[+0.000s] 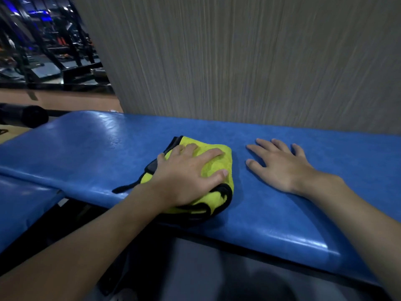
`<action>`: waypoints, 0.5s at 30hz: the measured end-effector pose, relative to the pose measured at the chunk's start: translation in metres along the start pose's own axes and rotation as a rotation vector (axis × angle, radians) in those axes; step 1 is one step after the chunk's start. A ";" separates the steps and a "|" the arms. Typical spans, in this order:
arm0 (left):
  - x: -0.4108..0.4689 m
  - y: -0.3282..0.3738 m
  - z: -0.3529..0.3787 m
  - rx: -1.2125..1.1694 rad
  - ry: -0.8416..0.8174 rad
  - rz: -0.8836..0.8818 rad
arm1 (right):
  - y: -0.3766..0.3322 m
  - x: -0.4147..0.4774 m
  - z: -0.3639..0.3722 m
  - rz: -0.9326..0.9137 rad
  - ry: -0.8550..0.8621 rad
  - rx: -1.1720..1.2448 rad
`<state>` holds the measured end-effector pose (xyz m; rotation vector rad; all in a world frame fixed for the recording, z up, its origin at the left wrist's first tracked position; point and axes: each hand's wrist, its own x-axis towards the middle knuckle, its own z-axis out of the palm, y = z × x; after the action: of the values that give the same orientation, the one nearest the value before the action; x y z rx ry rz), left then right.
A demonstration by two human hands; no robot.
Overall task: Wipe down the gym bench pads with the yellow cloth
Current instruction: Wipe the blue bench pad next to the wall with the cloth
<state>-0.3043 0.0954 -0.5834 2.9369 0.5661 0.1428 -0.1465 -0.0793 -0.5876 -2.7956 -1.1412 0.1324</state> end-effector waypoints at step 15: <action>0.168 -0.004 0.003 -0.016 0.006 -0.033 | 0.003 -0.002 0.005 -0.012 0.040 0.024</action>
<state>-0.1501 0.1622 -0.5757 2.9109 0.6109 0.1522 -0.1463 -0.0827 -0.5926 -2.7569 -1.1399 0.0876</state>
